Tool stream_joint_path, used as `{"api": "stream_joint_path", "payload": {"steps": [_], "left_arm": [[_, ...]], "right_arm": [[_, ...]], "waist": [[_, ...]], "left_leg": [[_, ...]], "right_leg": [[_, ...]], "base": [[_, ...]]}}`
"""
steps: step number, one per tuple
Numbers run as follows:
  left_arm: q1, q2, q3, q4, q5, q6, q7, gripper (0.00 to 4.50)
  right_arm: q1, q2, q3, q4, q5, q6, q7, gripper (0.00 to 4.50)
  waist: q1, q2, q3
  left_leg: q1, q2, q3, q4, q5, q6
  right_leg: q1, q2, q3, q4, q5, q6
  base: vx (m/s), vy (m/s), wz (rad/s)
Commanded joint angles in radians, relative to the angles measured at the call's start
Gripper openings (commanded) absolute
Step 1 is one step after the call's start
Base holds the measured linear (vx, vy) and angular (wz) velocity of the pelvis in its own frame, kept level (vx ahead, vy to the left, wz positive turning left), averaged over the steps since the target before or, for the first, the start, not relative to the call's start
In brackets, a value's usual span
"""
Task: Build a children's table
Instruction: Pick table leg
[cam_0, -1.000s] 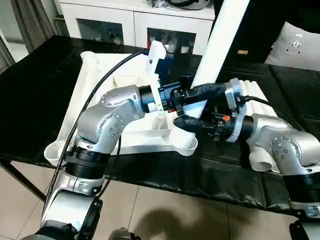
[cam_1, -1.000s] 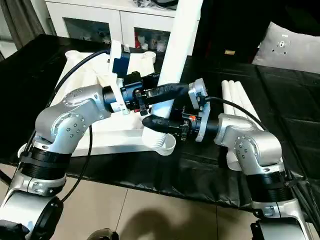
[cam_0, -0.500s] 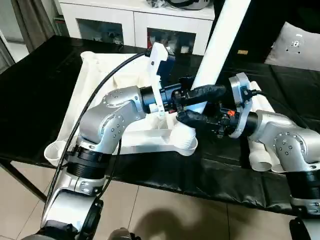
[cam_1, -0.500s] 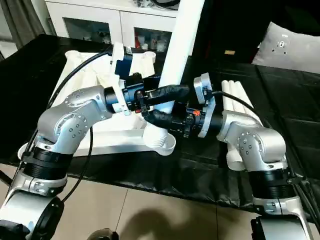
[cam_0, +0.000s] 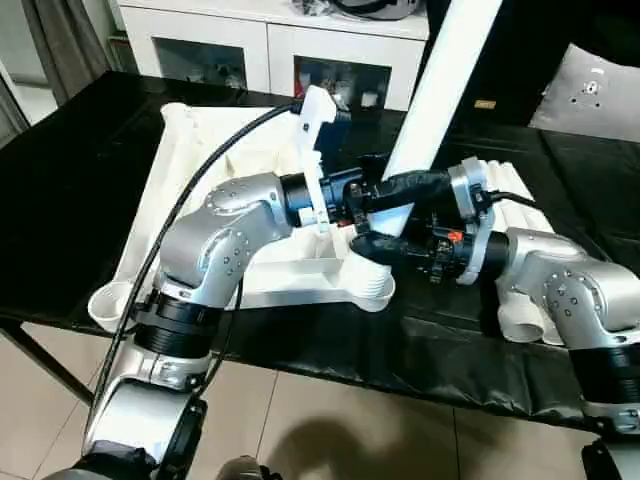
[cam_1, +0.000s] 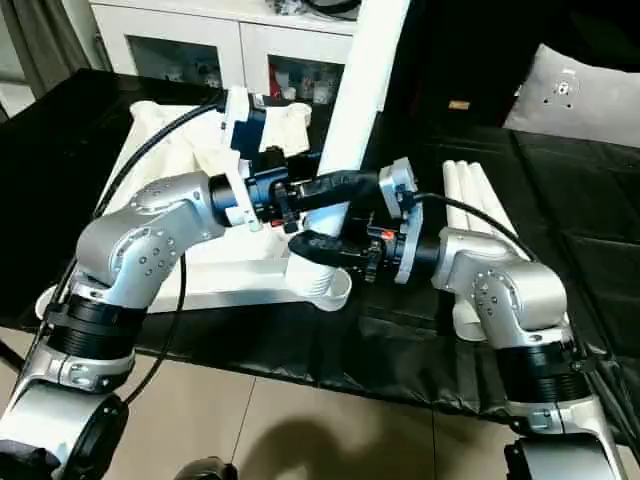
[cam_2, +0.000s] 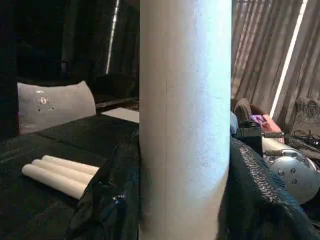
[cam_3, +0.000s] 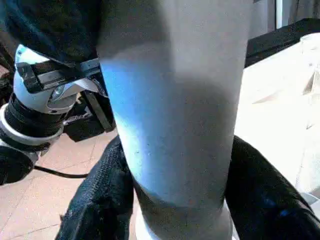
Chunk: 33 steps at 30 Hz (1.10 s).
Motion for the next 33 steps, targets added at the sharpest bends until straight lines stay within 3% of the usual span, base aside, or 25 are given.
{"api": "stream_joint_path", "payload": {"steps": [1,6,18,20,22,25,33], "left_arm": [[-0.009,-0.003,-0.005,-0.001,0.007,-0.011,-0.002,1.87],[-0.007,-0.004,-0.005,-0.004,0.007,-0.009,-0.001,1.87],[0.010,-0.022,0.000,-0.035,-0.023,0.026,0.013,1.87],[0.020,-0.042,0.020,-0.076,-0.091,0.066,0.003,2.57],[0.025,-0.065,0.045,-0.110,-0.171,0.115,-0.002,2.56],[0.032,-0.085,0.053,-0.142,-0.235,0.150,-0.012,2.99],[0.030,-0.110,0.022,-0.125,-0.171,0.133,0.021,3.71]], "right_arm": [[0.000,0.000,-0.009,-0.013,0.015,0.010,0.006,2.15],[0.002,0.000,-0.010,-0.017,0.025,0.020,0.011,1.95],[0.008,0.009,-0.011,0.002,0.005,0.011,-0.019,1.93],[0.008,0.008,-0.007,0.011,-0.007,0.009,-0.030,1.93],[0.006,0.018,-0.011,0.017,-0.009,0.002,-0.040,1.93],[0.002,0.035,-0.013,0.025,-0.009,-0.004,-0.050,1.92],[0.006,0.078,-0.012,0.024,-0.026,-0.037,-0.092,1.91]], "waist": [[0.004,-0.011,-0.077],[0.004,-0.012,-0.078],[0.004,-0.012,-0.078],[0.003,-0.012,-0.079],[0.004,-0.013,-0.078],[0.004,-0.013,-0.077],[0.002,-0.008,-0.074]], "left_leg": [[0.019,0.025,0.004,-0.051,-0.070,0.040],[0.019,0.024,0.004,-0.049,-0.064,0.043],[0.019,0.025,0.004,-0.050,-0.067,0.039],[0.018,0.025,0.004,-0.049,-0.064,0.039],[0.018,0.023,0.005,-0.049,-0.067,0.041],[0.017,0.023,0.005,-0.049,-0.074,0.043],[0.020,0.026,0.003,-0.053,-0.098,0.024]], "right_leg": [[0.055,-0.064,0.033,-0.066,0.103,-0.253],[0.055,-0.064,0.033,-0.065,0.113,-0.253],[0.056,-0.064,0.033,-0.065,0.106,-0.252],[0.055,-0.064,0.033,-0.062,0.117,-0.261],[0.055,-0.065,0.032,-0.064,0.113,-0.270],[0.054,-0.064,0.032,-0.064,0.101,-0.269],[0.051,-0.064,0.033,-0.073,0.036,-0.236]], "base": [[0.000,0.000,0.00],[0.000,0.000,0.00],[0.000,0.000,0.00],[0.000,0.000,0.00],[0.000,0.000,0.00],[0.000,0.000,0.00],[0.000,0.000,0.00]]}}
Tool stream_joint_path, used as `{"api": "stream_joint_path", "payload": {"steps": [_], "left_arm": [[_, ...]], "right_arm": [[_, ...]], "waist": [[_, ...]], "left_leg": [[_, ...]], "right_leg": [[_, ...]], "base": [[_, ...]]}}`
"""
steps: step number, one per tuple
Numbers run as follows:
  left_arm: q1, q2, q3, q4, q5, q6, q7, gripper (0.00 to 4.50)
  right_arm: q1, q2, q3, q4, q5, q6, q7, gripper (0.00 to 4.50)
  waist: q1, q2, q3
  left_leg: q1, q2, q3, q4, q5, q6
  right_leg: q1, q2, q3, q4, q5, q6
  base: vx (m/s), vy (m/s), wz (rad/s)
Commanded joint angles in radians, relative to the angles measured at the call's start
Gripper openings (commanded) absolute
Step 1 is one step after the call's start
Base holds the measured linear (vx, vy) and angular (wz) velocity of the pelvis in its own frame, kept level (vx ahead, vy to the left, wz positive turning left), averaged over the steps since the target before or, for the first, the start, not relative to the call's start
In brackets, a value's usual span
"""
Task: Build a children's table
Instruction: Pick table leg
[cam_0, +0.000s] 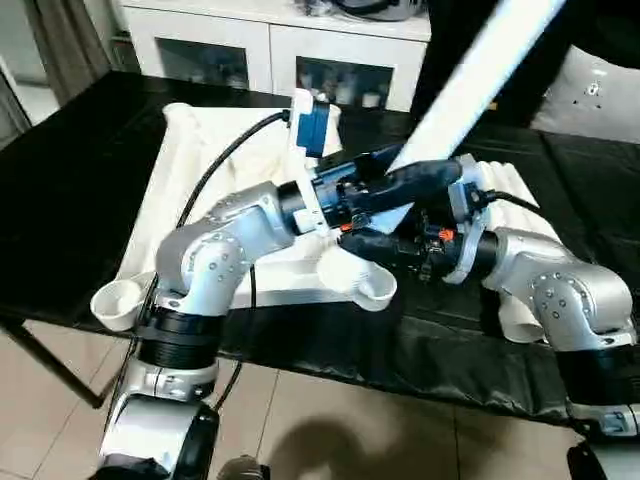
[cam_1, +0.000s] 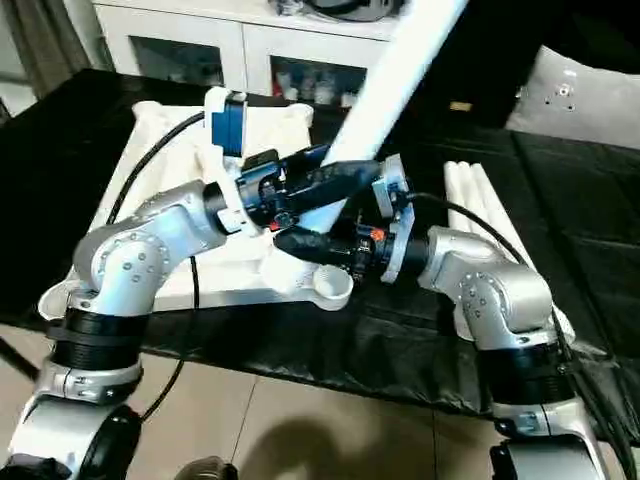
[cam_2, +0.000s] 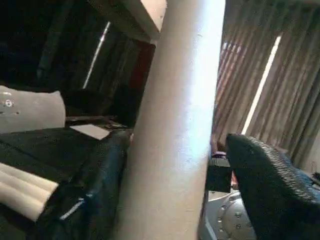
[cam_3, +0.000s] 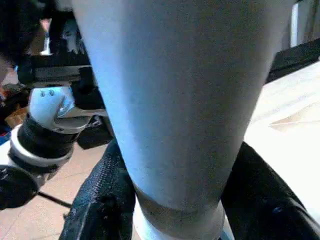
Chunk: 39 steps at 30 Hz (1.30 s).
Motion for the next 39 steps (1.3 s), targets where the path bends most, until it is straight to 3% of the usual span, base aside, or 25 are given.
{"api": "stream_joint_path", "payload": {"steps": [1,4,6,7,9,10,11,12,14,15,16,17,19,24,25,26,27,29,30,31,32,37,38,39], "left_arm": [[-0.014,-0.033,-0.066,-0.072,-0.011,-0.008,-0.021,3.84],[-0.010,-0.029,-0.075,-0.082,-0.007,-0.014,-0.015,4.06],[-0.014,-0.047,-0.036,-0.056,-0.002,-0.033,0.028,4.07],[-0.017,-0.052,-0.025,-0.046,0.000,-0.040,0.039,4.07],[-0.021,-0.044,0.025,-0.019,-0.002,-0.061,0.055,4.07],[-0.021,-0.037,0.035,-0.010,0.002,-0.071,0.051,4.07],[-0.020,-0.017,0.047,0.011,0.017,-0.086,0.048,4.07],[-0.017,0.005,0.046,0.031,0.044,-0.104,0.045,4.07],[0.003,0.080,0.003,0.059,0.123,-0.134,0.004,4.07],[0.003,0.080,0.003,0.059,0.123,-0.134,0.004,4.07],[0.014,0.118,-0.023,0.067,0.157,-0.142,-0.016,4.07],[0.024,0.154,-0.050,0.079,0.194,-0.151,-0.029,4.07],[0.036,0.191,-0.077,0.097,0.238,-0.171,-0.043,4.07],[0.068,0.283,-0.194,0.157,0.385,-0.270,-0.084,4.07],[0.070,0.302,-0.231,0.189,0.432,-0.310,-0.087,4.07],[0.073,0.330,-0.289,0.249,0.508,-0.379,-0.099,4.07],[0.075,0.336,-0.301,0.277,0.525,-0.410,-0.114,4.07],[0.076,0.341,-0.307,0.317,0.536,-0.435,-0.139,3.80],[0.074,0.339,-0.308,0.340,0.537,-0.446,-0.152,3.80],[0.074,0.339,-0.311,0.360,0.539,-0.452,-0.164,3.73],[0.071,0.339,-0.323,0.411,0.551,-0.483,-0.190,3.68],[0.058,0.351,-0.365,0.536,0.620,-0.606,-0.198,3.21],[0.050,0.351,-0.372,0.606,0.642,-0.672,-0.217,2.95],[0.046,0.347,-0.367,0.634,0.641,-0.695,-0.231,2.95]], "right_arm": [[0.003,0.014,-0.012,0.033,-0.027,-0.003,-0.063,1.91],[0.001,0.029,-0.024,0.040,-0.045,-0.011,-0.116,1.91],[0.003,0.022,-0.019,0.038,-0.056,-0.007,-0.125,1.91],[0.004,0.020,-0.018,0.038,-0.057,-0.007,-0.122,1.91],[0.016,0.009,-0.015,0.030,-0.059,-0.019,-0.108,1.91],[0.019,0.008,-0.018,0.030,-0.059,-0.024,-0.108,1.91],[0.024,0.012,-0.030,0.032,-0.062,-0.041,-0.117,1.91],[0.028,0.016,-0.041,0.034,-0.065,-0.052,-0.129,1.91],[0.042,0.018,-0.058,0.032,-0.086,-0.083,-0.170,1.89],[0.042,0.018,-0.058,0.032,-0.086,-0.083,-0.170,1.89],[0.046,0.019,-0.063,0.032,-0.100,-0.094,-0.196,1.89],[0.048,0.019,-0.064,0.038,-0.119,-0.113,-0.218,1.89],[0.048,0.022,-0.065,0.050,-0.147,-0.139,-0.253,1.89],[0.053,0.036,-0.071,0.070,-0.205,-0.191,-0.335,1.89],[0.054,0.037,-0.075,0.075,-0.211,-0.196,-0.347,1.89],[0.060,0.043,-0.078,0.069,-0.212,-0.199,-0.358,1.89],[0.062,0.048,-0.080,0.067,-0.210,-0.199,-0.361,1.89],[0.065,0.056,-0.073,0.067,-0.209,-0.204,-0.355,1.89],[0.068,0.052,-0.064,0.075,-0.225,-0.219,-0.355,1.89],[0.071,0.049,-0.059,0.082,-0.236,-0.229,-0.355,1.89],[0.076,0.047,-0.056,0.097,-0.251,-0.247,-0.359,1.89],[0.083,0.057,-0.059,0.092,-0.233,-0.234,-0.359,1.89],[0.087,0.066,-0.052,0.097,-0.233,-0.241,-0.348,1.89],[0.088,0.069,-0.049,0.101,-0.235,-0.245,-0.344,1.89]], "waist": [[0.002,-0.010,-0.074],[0.001,-0.006,-0.074],[0.001,-0.008,-0.074],[0.000,-0.001,-0.074],[0.001,-0.003,-0.074],[-0.001,0.007,-0.074],[-0.002,0.004,-0.075],[-0.002,0.011,-0.076],[-0.005,0.025,-0.075],[-0.006,0.021,-0.076],[-0.007,0.031,-0.077],[-0.011,0.029,-0.077],[-0.013,0.043,-0.078],[-0.018,0.041,-0.078],[-0.017,0.036,-0.077],[-0.016,0.009,-0.075],[-0.015,0.022,-0.076],[-0.021,0.034,-0.077],[-0.021,0.031,-0.078],[-0.022,0.041,-0.080],[-0.023,0.028,-0.080],[-0.020,0.029,-0.077],[-0.020,0.036,-0.078],[-0.021,0.033,-0.077]], "left_leg": [[0.020,0.025,0.003,-0.056,-0.100,0.023],[0.020,0.026,0.003,-0.058,-0.097,0.014],[0.021,0.025,0.003,-0.057,-0.100,0.010],[0.020,0.025,0.003,-0.057,-0.104,0.008],[0.019,0.024,0.002,-0.057,-0.109,0.005],[0.020,0.023,0.001,-0.057,-0.117,0.000],[0.019,0.022,0.001,-0.057,-0.119,0.000],[0.020,0.022,0.000,-0.057,-0.120,-0.004],[0.022,0.021,-0.002,-0.058,-0.147,-0.013],[0.024,0.020,-0.002,-0.059,-0.151,-0.013],[0.022,0.018,-0.005,-0.059,-0.142,-0.018],[0.023,0.020,-0.004,-0.060,-0.139,-0.020],[0.023,0.019,-0.004,-0.058,-0.141,-0.031],[0.022,0.019,-0.003,-0.059,-0.144,-0.026],[0.022,0.019,-0.003,-0.061,-0.142,-0.019],[0.018,0.019,0.000,-0.063,-0.131,-0.009],[0.021,0.020,0.000,-0.063,-0.128,-0.011],[0.023,0.023,0.000,-0.064,-0.135,-0.021],[0.022,0.023,-0.001,-0.064,-0.133,-0.025],[0.023,0.023,-0.002,-0.063,-0.133,-0.030],[0.021,0.020,0.001,-0.062,-0.129,-0.024],[0.021,0.022,0.000,-0.064,-0.147,-0.009],[0.022,0.023,-0.001,-0.064,-0.149,-0.011],[0.021,0.022,0.000,-0.064,-0.153,-0.011]], "right_leg": [[0.051,-0.064,0.033,-0.075,0.028,-0.232],[0.050,-0.064,0.034,-0.074,0.022,-0.223],[0.050,-0.063,0.034,-0.075,0.032,-0.224],[0.050,-0.063,0.035,-0.076,0.040,-0.227],[0.053,-0.063,0.034,-0.077,0.046,-0.228],[0.051,-0.061,0.034,-0.080,0.044,-0.224],[0.053,-0.061,0.034,-0.078,0.048,-0.223],[0.052,-0.061,0.034,-0.077,0.051,-0.223],[0.049,-0.058,0.033,-0.080,0.028,-0.207],[0.049,-0.057,0.034,-0.083,0.021,-0.199],[0.051,-0.056,0.033,-0.078,0.026,-0.196],[0.049,-0.056,0.033,-0.079,0.024,-0.193],[0.047,-0.055,0.033,-0.076,0.028,-0.198],[0.047,-0.057,0.034,-0.077,0.029,-0.204],[0.047,-0.058,0.034,-0.080,0.010,-0.197],[0.051,-0.060,0.036,-0.080,-0.017,-0.178],[0.047,-0.061,0.037,-0.078,-0.027,-0.172],[0.041,-0.061,0.036,-0.080,-0.014,-0.178],[0.044,-0.062,0.036,-0.076,0.004,-0.184],[0.041,-0.061,0.034,-0.074,0.038,-0.197],[0.045,-0.061,0.035,-0.072,0.062,-0.209],[0.045,-0.067,0.037,-0.077,0.021,-0.203],[0.043,-0.068,0.037,-0.076,0.020,-0.205],[0.043,-0.067,0.037,-0.079,0.019,-0.205]], "base": [[0.000,0.000,0.00],[0.000,0.000,0.00],[0.000,0.000,0.00],[0.000,0.000,0.00],[0.000,0.000,0.00],[0.000,0.000,0.00],[0.000,0.000,0.00],[0.000,0.000,0.00],[0.000,0.000,0.00],[0.000,0.000,0.00],[0.000,0.000,0.00],[0.000,0.000,0.00],[0.000,0.000,0.00],[0.000,0.000,0.00],[0.000,0.000,0.00],[0.000,0.000,0.00],[0.000,0.000,0.00],[0.000,0.000,0.00],[0.000,0.000,0.00],[0.000,0.000,0.00],[0.000,0.000,0.00],[0.000,0.000,0.00],[0.000,0.000,0.00],[0.000,0.000,0.00]]}}
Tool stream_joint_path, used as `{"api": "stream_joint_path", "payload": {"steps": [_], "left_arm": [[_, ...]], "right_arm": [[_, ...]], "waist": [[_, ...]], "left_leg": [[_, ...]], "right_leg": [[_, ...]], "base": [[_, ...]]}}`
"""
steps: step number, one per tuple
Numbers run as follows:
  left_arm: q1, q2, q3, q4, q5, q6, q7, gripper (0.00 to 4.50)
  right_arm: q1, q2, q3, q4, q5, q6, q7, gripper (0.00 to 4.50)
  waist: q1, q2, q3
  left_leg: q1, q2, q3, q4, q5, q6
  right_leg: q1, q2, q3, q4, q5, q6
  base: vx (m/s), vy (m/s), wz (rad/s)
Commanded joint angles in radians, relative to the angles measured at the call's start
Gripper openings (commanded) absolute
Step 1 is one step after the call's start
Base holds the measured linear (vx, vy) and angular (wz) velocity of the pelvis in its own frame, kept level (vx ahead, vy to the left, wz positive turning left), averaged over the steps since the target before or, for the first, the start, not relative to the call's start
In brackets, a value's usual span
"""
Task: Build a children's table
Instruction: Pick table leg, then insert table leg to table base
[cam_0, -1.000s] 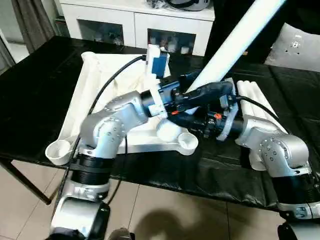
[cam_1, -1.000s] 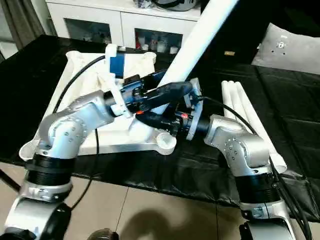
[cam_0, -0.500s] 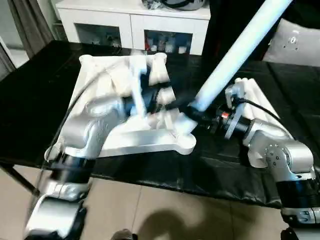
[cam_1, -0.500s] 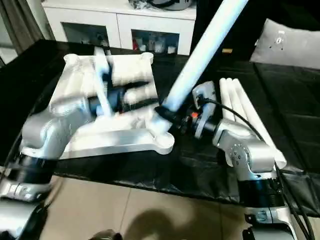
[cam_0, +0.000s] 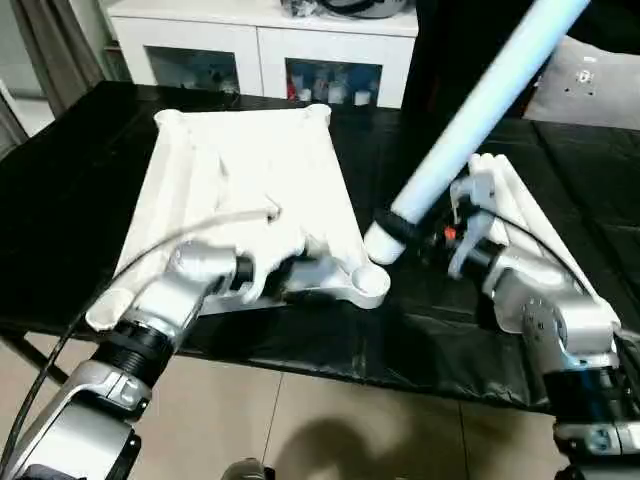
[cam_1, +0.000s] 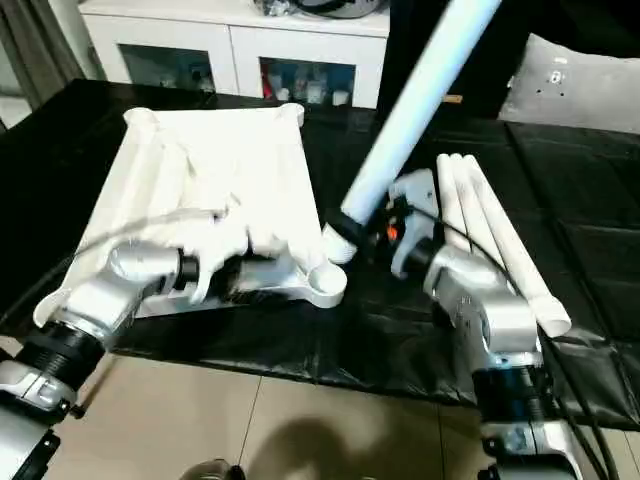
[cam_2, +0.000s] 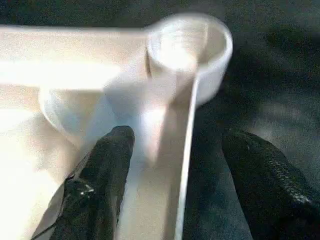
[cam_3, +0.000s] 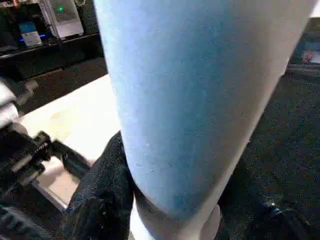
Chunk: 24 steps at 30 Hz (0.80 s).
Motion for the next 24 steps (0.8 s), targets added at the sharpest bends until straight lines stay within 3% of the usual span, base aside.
{"api": "stream_joint_path", "payload": {"steps": [1,4,5,6,10,18,24], "left_arm": [[-0.029,-0.009,0.014,0.066,0.002,-0.041,-0.032,2.87],[-0.037,-0.018,0.026,0.090,0.000,-0.048,-0.038,2.66],[-0.053,-0.026,0.029,0.116,0.005,-0.065,-0.044,2.51],[-0.057,-0.027,0.029,0.121,0.005,-0.067,-0.045,2.41],[-0.083,-0.043,0.026,0.184,0.018,-0.107,-0.054,2.14],[-0.115,-0.061,0.030,0.280,0.047,-0.184,-0.084,1.49],[-0.125,-0.066,0.023,0.315,0.076,-0.219,-0.083,1.01]], "right_arm": [[0.006,0.010,0.007,0.008,0.001,-0.018,0.015,1.89],[0.010,0.014,0.007,0.012,0.000,-0.025,0.015,1.89],[0.010,0.016,0.010,0.010,0.004,-0.028,0.023,1.89],[0.009,0.016,0.011,0.010,0.004,-0.028,0.025,1.89],[0.013,0.012,0.017,0.005,0.005,-0.020,0.033,1.89],[0.025,0.000,0.020,-0.014,0.013,-0.009,0.063,1.89],[0.012,-0.017,0.034,-0.008,0.010,0.012,0.095,1.89]], "waist": [[0.004,0.000,-0.077],[0.006,0.001,-0.078],[0.008,0.020,-0.079],[0.005,0.012,-0.077],[0.011,0.012,-0.080],[0.016,0.014,-0.079],[0.020,0.010,-0.078]], "left_leg": [[0.022,0.021,0.001,-0.063,-0.159,-0.013],[0.023,0.025,-0.001,-0.063,-0.165,-0.015],[0.024,0.025,-0.003,-0.061,-0.166,-0.017],[0.025,0.024,0.000,-0.062,-0.174,-0.015],[0.023,0.023,-0.003,-0.061,-0.169,-0.013],[0.025,0.027,-0.004,-0.064,-0.193,-0.015],[0.025,0.028,-0.003,-0.064,-0.188,-0.010]], "right_leg": [[0.046,-0.068,0.036,-0.077,0.017,-0.212],[0.046,-0.070,0.035,-0.072,0.046,-0.238],[0.044,-0.070,0.035,-0.069,0.055,-0.242],[0.043,-0.068,0.035,-0.075,0.053,-0.241],[0.050,-0.070,0.035,-0.071,0.077,-0.247],[0.048,-0.072,0.034,-0.073,0.053,-0.254],[0.048,-0.073,0.035,-0.073,0.046,-0.253]], "base": [[0.000,0.000,0.00],[0.000,0.000,0.00],[0.000,0.000,0.00],[0.000,0.000,0.00],[0.000,0.000,0.00],[0.000,0.000,0.00],[0.000,0.000,0.00]]}}
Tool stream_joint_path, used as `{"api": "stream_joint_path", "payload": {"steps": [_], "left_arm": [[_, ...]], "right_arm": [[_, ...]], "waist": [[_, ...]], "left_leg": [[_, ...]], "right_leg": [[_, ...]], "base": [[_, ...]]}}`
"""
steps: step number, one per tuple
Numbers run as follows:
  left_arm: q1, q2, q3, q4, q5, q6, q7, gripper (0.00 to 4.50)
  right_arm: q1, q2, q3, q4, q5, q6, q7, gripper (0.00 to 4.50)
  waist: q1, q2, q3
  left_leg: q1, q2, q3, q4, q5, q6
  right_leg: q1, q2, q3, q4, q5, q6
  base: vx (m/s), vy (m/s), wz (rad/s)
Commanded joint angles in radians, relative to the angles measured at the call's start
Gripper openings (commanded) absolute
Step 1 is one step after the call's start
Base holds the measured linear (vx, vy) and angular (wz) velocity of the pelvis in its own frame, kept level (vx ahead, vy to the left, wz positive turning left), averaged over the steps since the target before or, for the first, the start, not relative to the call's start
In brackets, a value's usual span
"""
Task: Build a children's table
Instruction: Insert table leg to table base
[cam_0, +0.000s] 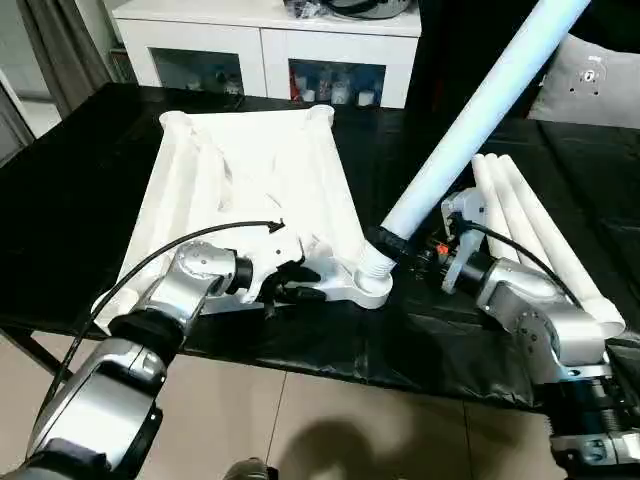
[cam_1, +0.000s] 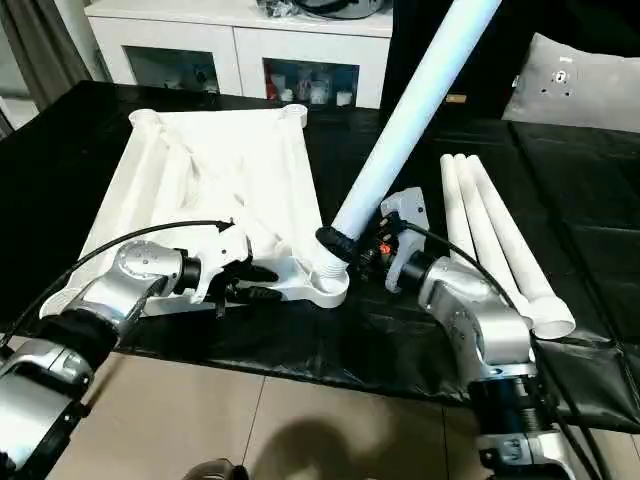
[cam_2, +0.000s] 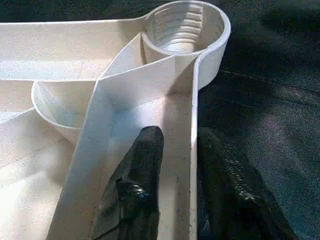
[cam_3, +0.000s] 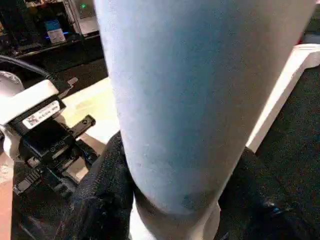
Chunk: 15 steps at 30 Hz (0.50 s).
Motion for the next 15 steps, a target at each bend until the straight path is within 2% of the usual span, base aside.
{"api": "stream_joint_path", "payload": {"steps": [1,3,4,5,7,10,12,13,14,15], "left_arm": [[-0.012,0.002,-0.005,0.023,0.019,-0.012,-0.001,0.96],[-0.014,-0.005,-0.001,0.037,0.025,-0.025,-0.002,0.81],[-0.014,-0.006,0.000,0.041,0.026,-0.029,-0.003,0.69],[-0.015,-0.009,0.002,0.046,0.030,-0.033,-0.003,0.55],[-0.015,-0.014,0.006,0.056,0.038,-0.043,-0.005,0.55],[-0.015,-0.012,0.002,0.060,0.051,-0.056,-0.009,0.21],[-0.014,-0.011,-0.001,0.058,0.056,-0.061,-0.012,0.04],[-0.014,-0.011,-0.001,0.058,0.056,-0.061,-0.012,0.01],[-0.015,-0.013,-0.002,0.053,0.059,-0.063,-0.018,0.01],[-0.015,-0.013,-0.002,0.053,0.059,-0.063,-0.018,0.01]], "right_arm": [[-0.020,-0.009,0.013,-0.013,0.008,0.015,0.014,1.89],[-0.033,-0.017,0.027,0.001,-0.009,0.023,0.018,1.89],[-0.036,-0.018,0.029,0.005,-0.013,0.024,0.017,1.89],[-0.041,-0.020,0.032,0.011,-0.019,0.026,0.017,1.89],[-0.060,-0.027,0.051,0.030,-0.033,0.040,0.028,1.89],[-0.084,-0.039,0.076,0.046,-0.048,0.060,0.052,1.89],[-0.099,-0.047,0.089,0.058,-0.056,0.071,0.058,1.89],[-0.099,-0.047,0.089,0.058,-0.056,0.071,0.058,1.89],[-0.123,-0.061,0.111,0.086,-0.079,0.083,0.064,1.89],[-0.125,-0.062,0.113,0.089,-0.081,0.083,0.064,1.89]], "waist": [[0.003,-0.002,-0.076],[0.003,-0.005,-0.076],[0.004,-0.002,-0.076],[0.003,-0.003,-0.075],[0.003,-0.005,-0.073],[0.004,-0.006,-0.072],[0.004,-0.013,-0.072],[0.005,-0.009,-0.073],[0.004,-0.013,-0.075],[0.004,-0.012,-0.074]], "left_leg": [[0.024,0.027,-0.001,-0.064,-0.181,-0.005],[0.024,0.028,0.000,-0.064,-0.177,-0.004],[0.025,0.028,0.000,-0.064,-0.180,-0.006],[0.025,0.028,0.000,-0.064,-0.186,-0.007],[0.025,0.029,0.001,-0.066,-0.196,-0.009],[0.026,0.030,0.001,-0.067,-0.205,-0.012],[0.024,0.030,0.001,-0.067,-0.194,-0.010],[0.024,0.030,0.001,-0.066,-0.186,-0.008],[0.023,0.030,0.001,-0.065,-0.174,-0.006],[0.023,0.029,0.002,-0.065,-0.169,-0.005]], "right_leg": [[0.048,-0.074,0.036,-0.074,0.045,-0.252],[0.047,-0.073,0.035,-0.074,0.044,-0.254],[0.046,-0.075,0.035,-0.074,0.036,-0.253],[0.045,-0.074,0.036,-0.076,0.024,-0.251],[0.044,-0.076,0.036,-0.079,-0.005,-0.250],[0.044,-0.076,0.037,-0.082,-0.042,-0.243],[0.045,-0.076,0.038,-0.081,-0.039,-0.238],[0.043,-0.078,0.037,-0.080,-0.031,-0.239],[0.045,-0.077,0.037,-0.077,-0.017,-0.241],[0.044,-0.075,0.036,-0.076,-0.010,-0.242]], "base": [[0.000,0.000,0.00],[0.000,0.000,0.00],[0.000,0.000,0.00],[0.000,0.000,0.00],[0.000,0.000,0.00],[0.000,0.000,0.00],[0.000,0.000,0.00],[0.000,0.000,0.00],[0.000,0.000,0.00],[0.000,0.000,0.00]]}}
